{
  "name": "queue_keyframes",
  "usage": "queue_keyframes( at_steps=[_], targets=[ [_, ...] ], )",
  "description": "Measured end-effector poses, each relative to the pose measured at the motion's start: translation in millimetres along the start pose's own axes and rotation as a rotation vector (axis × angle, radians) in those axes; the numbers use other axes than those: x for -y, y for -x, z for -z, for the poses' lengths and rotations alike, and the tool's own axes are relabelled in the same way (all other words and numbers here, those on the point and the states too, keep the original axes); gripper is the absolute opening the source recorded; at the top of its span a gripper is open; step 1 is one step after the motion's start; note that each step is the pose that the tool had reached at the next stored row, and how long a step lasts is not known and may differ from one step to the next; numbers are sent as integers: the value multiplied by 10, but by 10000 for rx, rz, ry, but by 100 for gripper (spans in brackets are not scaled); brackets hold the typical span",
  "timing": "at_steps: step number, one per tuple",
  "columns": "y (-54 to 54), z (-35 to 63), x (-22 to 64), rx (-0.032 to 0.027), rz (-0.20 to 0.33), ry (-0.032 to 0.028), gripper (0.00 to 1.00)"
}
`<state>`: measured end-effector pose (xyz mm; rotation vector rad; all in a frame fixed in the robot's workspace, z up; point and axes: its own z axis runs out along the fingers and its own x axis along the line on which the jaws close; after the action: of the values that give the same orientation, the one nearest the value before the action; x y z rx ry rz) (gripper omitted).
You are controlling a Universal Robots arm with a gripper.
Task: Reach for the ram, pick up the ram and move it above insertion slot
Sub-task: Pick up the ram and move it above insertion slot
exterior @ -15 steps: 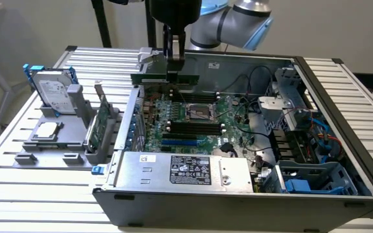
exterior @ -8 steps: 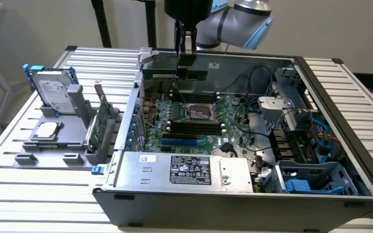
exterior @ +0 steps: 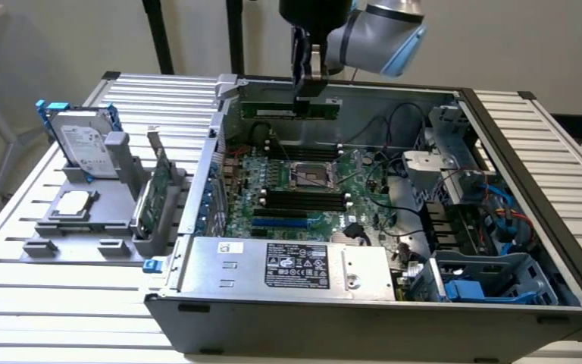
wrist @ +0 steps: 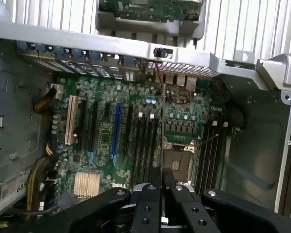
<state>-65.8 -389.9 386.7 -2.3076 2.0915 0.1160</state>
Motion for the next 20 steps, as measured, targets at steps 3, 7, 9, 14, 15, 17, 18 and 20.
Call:
queue_keyframes(
  at_steps=[3, 7, 9, 14, 15, 17, 18, 20],
  targets=[
    [24, -10, 87, 0, -23, -1, 13],
    [38, -25, 150, 5, -154, -11, 13],
    [39, -33, 160, 11, -273, -21, 13],
    [46, -39, 166, 12, -556, -103, 13],
    [52, -40, 167, 12, -582, -139, 13],
    [72, -41, 169, 6, -605, -218, 13],
    [85, -43, 170, 4, -611, -263, 13],
    [110, -47, 172, -3, -624, -363, 13]
  ],
)
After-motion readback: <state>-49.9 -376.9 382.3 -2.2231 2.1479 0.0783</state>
